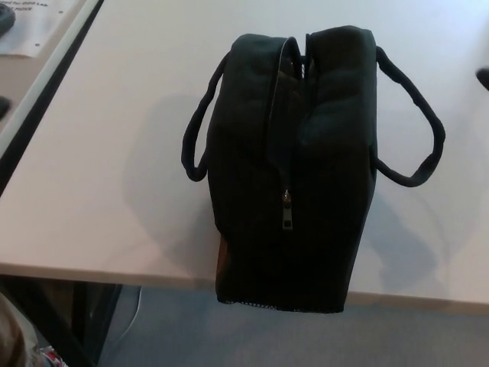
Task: A lunch bag is kept on the middle of the desk and the robot uses both its hands to grab the opening of the bag from the left and right and moves its hands away from each other to spread the bag open
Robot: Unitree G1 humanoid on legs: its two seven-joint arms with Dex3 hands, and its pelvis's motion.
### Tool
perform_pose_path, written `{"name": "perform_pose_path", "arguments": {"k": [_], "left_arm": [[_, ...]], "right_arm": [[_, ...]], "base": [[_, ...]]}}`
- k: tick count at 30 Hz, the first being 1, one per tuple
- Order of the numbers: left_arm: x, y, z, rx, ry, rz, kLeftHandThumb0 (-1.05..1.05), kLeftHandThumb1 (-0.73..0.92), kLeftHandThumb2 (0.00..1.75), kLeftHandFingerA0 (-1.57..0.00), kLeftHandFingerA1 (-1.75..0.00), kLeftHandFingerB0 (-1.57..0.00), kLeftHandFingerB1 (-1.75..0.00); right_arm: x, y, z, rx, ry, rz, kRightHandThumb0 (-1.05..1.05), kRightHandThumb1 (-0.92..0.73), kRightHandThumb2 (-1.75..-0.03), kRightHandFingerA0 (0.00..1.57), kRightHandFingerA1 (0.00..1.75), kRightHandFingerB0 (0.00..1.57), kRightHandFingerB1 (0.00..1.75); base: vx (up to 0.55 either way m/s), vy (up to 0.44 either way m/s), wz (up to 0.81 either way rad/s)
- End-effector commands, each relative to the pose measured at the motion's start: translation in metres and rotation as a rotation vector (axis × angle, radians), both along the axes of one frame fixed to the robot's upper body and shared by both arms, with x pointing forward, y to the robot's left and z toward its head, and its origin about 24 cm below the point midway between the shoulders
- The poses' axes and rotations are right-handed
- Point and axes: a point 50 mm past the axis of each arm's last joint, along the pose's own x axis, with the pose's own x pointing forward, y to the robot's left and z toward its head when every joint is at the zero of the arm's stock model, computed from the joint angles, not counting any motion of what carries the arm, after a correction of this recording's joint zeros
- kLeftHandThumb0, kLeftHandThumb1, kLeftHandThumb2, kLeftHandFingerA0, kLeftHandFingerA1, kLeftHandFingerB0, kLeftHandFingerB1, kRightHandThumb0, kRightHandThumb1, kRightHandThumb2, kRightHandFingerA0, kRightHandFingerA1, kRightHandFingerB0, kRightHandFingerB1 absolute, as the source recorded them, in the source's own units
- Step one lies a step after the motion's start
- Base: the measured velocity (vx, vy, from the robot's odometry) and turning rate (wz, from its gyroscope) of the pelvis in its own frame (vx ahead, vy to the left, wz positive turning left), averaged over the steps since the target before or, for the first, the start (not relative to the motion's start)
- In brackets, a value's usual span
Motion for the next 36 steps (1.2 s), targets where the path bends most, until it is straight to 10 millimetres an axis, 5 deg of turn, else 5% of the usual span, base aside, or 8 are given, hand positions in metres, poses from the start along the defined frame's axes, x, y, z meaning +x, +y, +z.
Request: {"name": "perform_pose_path", "arguments": {"k": [1,6,7,13,14,16,18,36], "left_arm": [[0.019,-0.069,-0.042,0.900,-0.018,-0.350,0.02,0.27,0.88,-0.23,-0.55,-0.10,-0.52],[0.016,-0.085,-0.059,0.937,-0.023,-0.446,0.01,0.28,0.86,-0.22,-0.56,-0.17,-0.54],[0.015,-0.087,-0.062,0.918,-0.002,-0.467,0.04,0.28,0.89,-0.22,-0.55,-0.14,-0.52],[0.011,-0.095,-0.082,0.924,0.066,-0.537,0.04,0.28,0.88,-0.21,-0.56,-0.13,-0.51],[0.011,-0.096,-0.084,0.942,0.058,-0.540,0.04,0.29,0.89,-0.21,-0.55,-0.11,-0.51],[0.010,-0.101,-0.085,0.946,0.044,-0.556,0.08,0.29,0.92,-0.21,-0.55,-0.09,-0.49],[0.010,-0.102,-0.085,0.940,0.033,-0.561,0.08,0.30,0.92,-0.24,-0.55,-0.12,-0.50],[0.018,-0.112,-0.077,0.861,-0.084,-0.590,0.11,0.29,0.94,-0.25,-0.56,-0.12,-0.50]], "right_arm": [[0.041,0.065,0.032,-0.589,0.127,0.113,-0.09,-0.50,-0.61,0.19,0.35,0.09,0.27],[0.040,0.091,0.032,-0.706,0.091,0.194,-0.11,-0.49,-0.59,0.22,0.36,0.13,0.32],[0.039,0.096,0.033,-0.717,0.100,0.208,-0.08,-0.33,-0.87,0.13,0.50,0.03,0.47],[0.035,0.116,0.026,-0.760,0.132,0.299,-0.04,-0.44,-0.64,0.26,0.36,0.16,0.32],[0.034,0.118,0.022,-0.766,0.148,0.315,-0.07,-0.34,-0.87,0.16,0.52,0.05,0.47],[0.031,0.123,0.012,-0.810,0.207,0.343,-0.07,-0.45,-0.62,0.24,0.35,0.17,0.30],[0.030,0.123,0.008,-0.829,0.219,0.353,-0.05,-0.28,-0.85,0.16,0.52,0.05,0.46],[0.019,0.096,-0.035,-0.964,0.394,0.371,-0.05,-0.40,-0.67,0.29,0.36,0.18,0.30]], "base": [[0.00,0.000,0.00],[0.00,0.000,0.00],[0.00,0.000,0.00],[0.00,0.000,0.00],[0.00,0.000,0.00],[0.00,0.000,0.00],[0.00,0.000,0.00],[0.00,0.000,0.00]]}}
